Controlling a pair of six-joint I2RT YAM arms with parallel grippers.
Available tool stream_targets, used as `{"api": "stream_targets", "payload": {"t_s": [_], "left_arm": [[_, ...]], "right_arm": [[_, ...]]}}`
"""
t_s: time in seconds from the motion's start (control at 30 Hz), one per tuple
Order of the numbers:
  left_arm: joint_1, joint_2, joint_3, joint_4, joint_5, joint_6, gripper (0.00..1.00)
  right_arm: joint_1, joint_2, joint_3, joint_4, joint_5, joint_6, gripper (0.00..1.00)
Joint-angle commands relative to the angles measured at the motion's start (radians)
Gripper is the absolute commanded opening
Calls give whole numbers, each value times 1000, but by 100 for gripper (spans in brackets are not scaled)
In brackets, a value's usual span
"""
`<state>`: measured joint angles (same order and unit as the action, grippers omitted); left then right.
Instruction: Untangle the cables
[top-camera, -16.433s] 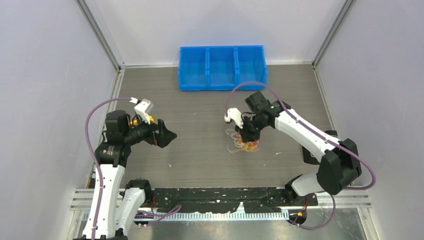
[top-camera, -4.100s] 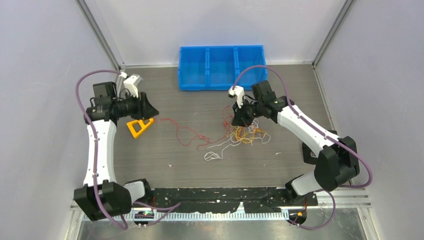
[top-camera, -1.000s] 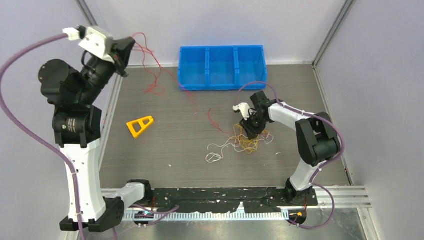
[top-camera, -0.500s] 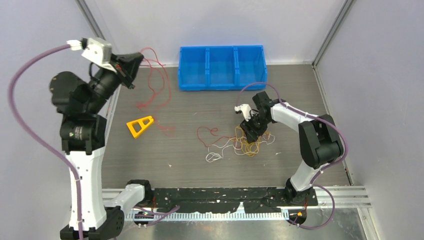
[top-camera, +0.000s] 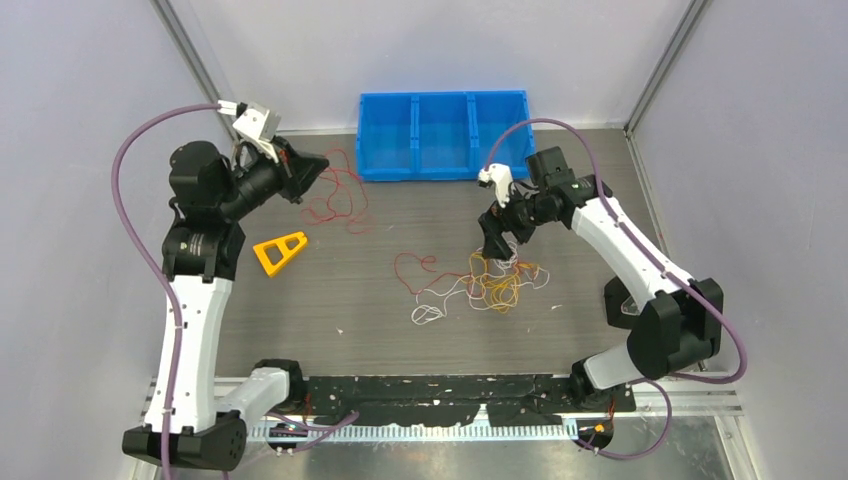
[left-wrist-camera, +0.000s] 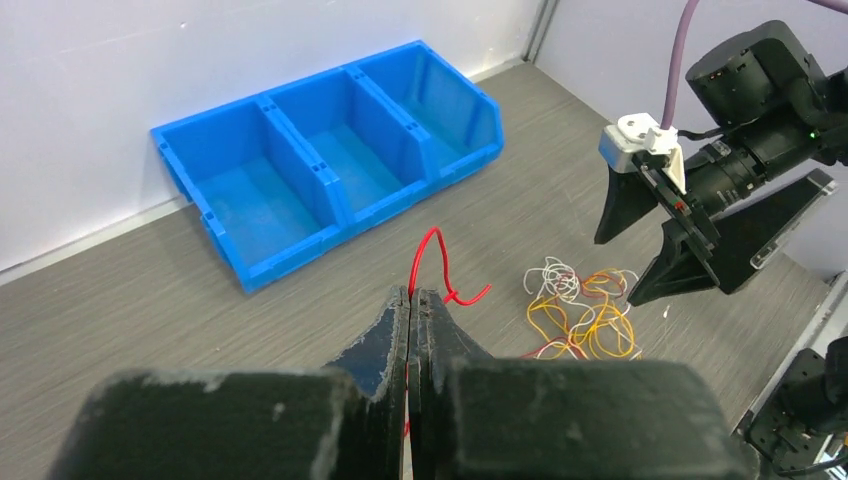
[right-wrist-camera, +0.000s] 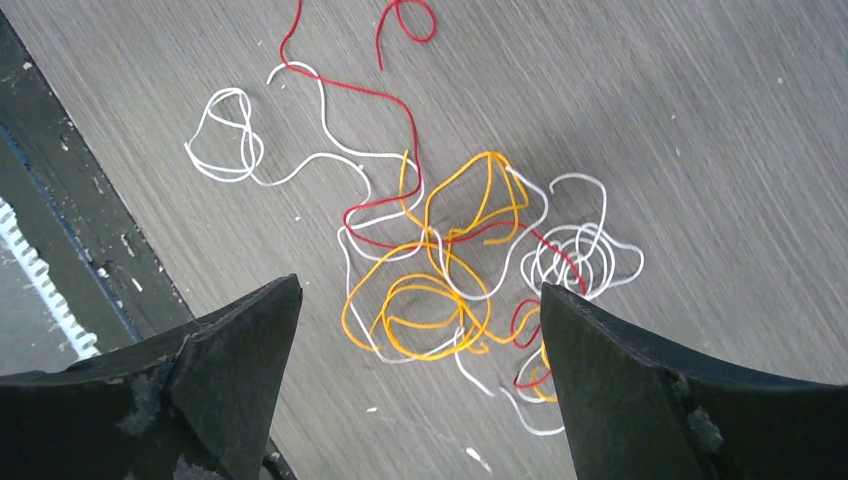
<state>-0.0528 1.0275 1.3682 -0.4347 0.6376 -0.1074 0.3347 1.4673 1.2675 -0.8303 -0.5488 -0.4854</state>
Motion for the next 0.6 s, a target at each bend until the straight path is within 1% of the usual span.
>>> {"api": "stream_targets", "payload": {"t_s": [0.0,0.07,0.13,0.17,0.33,0.4,0.5,0.57], "left_arm": [[-29,-53,38,-20,-80,-32,0],[-64,-65,56,-58,-196,-8,0],[-107,-70,82,-105,-347,29,0],[-125,-69,94,-123,-391,47,0],[-149,-34,161,-238,-456,58,0],[-174,-9,186,-273,-520,53,0],[-221,11,167,-228,-660,32,0],[-274,35,163,-186,-760,33,0]], "right_arm": [[-35,-70,34,-99,4,-4,95],[-81,-106,16,-121,4,10,95],[-120,-146,-15,-138,-12,22,95],[-129,-176,-27,-144,-15,24,95],[-160,-284,-93,-152,10,28,95],[-163,-310,-93,-167,13,32,95],[-163,-328,-79,-189,3,29,95],[-163,-327,-58,-199,7,10,95]]}}
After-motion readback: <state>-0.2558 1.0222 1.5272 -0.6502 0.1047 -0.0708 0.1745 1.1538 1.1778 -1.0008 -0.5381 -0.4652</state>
